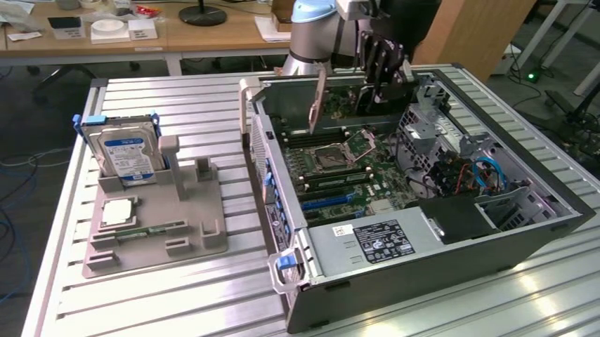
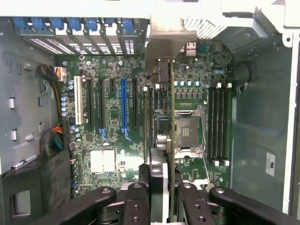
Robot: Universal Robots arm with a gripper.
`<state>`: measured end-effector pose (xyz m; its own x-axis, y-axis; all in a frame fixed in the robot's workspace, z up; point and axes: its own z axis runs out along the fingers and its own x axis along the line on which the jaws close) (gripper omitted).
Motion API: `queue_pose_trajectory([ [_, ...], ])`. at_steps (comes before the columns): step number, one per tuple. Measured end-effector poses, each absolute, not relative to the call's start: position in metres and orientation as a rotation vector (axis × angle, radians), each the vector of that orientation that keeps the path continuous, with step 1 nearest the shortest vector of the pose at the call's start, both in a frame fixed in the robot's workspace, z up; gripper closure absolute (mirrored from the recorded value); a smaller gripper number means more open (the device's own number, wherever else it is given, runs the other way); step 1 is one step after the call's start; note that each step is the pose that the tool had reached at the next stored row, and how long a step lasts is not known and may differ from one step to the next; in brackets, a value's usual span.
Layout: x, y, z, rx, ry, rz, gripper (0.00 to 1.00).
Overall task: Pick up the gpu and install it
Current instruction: 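Insert the gpu into the slot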
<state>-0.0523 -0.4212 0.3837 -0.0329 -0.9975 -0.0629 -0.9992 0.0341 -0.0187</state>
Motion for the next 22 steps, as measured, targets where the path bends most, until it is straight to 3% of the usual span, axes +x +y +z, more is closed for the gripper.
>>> queue_pose_trajectory([
  [22, -0.053, -0.456, 0.361, -2.135, 2.222, 0.039, 0.72],
])
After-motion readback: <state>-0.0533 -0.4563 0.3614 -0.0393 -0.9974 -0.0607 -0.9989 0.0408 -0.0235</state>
